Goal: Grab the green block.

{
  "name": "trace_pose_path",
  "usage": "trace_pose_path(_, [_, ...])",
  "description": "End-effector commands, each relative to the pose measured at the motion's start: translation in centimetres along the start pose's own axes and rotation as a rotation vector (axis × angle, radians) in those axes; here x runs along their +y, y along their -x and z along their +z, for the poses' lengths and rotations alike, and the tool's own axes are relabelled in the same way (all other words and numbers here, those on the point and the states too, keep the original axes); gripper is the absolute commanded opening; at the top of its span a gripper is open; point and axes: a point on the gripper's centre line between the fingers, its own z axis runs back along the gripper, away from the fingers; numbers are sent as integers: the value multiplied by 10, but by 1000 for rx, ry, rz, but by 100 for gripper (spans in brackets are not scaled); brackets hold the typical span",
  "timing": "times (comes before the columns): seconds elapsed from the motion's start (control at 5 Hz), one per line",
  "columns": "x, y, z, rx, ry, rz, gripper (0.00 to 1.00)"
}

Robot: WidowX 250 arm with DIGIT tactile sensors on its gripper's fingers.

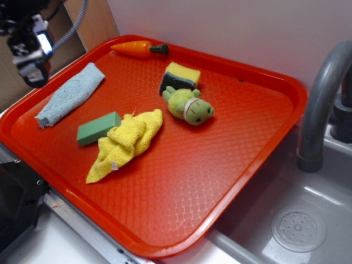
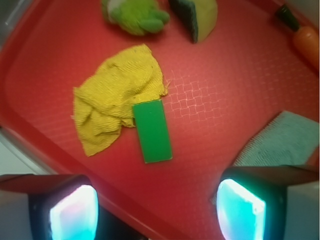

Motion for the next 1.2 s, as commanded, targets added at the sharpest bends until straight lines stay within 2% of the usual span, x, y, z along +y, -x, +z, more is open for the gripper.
trace_pose_path(0.0, [-2,-11,-25,87,-42,-40,100])
trace_pose_path(0.4, [-5,-13,-53,199,-68,-62,100])
trace_pose_path(1.0, [-5,-10,-89,368,-137,-59,100])
